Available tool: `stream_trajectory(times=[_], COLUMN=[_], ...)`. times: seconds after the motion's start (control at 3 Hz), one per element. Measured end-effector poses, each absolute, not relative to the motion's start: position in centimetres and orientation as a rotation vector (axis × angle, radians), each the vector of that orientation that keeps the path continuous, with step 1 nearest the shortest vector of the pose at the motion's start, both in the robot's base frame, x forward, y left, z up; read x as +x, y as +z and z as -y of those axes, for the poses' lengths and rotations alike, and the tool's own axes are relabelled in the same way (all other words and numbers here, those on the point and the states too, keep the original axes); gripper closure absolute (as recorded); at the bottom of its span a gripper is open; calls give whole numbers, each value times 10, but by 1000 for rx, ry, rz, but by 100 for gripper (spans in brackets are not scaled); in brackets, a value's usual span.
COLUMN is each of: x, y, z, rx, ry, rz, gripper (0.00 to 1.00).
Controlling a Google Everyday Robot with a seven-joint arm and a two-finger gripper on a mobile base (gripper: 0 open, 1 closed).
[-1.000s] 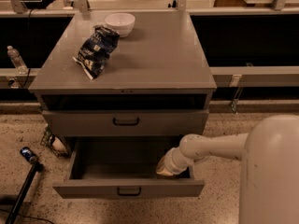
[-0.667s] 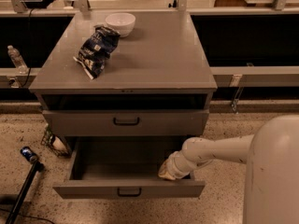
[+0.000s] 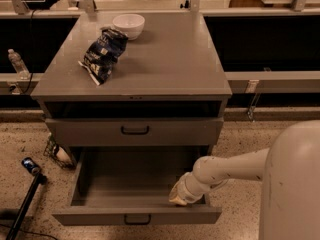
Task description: Open middle drawer
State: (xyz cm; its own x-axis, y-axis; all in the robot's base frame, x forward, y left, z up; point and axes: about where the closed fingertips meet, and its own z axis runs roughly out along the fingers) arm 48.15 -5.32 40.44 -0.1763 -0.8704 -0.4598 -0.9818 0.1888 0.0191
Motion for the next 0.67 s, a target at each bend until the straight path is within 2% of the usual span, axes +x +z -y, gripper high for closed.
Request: stream_trajectory(times=[0.67], x=[468], y=[400], z=[45], rx=[-1776], ry=[468], rz=[-2136], gripper=[100])
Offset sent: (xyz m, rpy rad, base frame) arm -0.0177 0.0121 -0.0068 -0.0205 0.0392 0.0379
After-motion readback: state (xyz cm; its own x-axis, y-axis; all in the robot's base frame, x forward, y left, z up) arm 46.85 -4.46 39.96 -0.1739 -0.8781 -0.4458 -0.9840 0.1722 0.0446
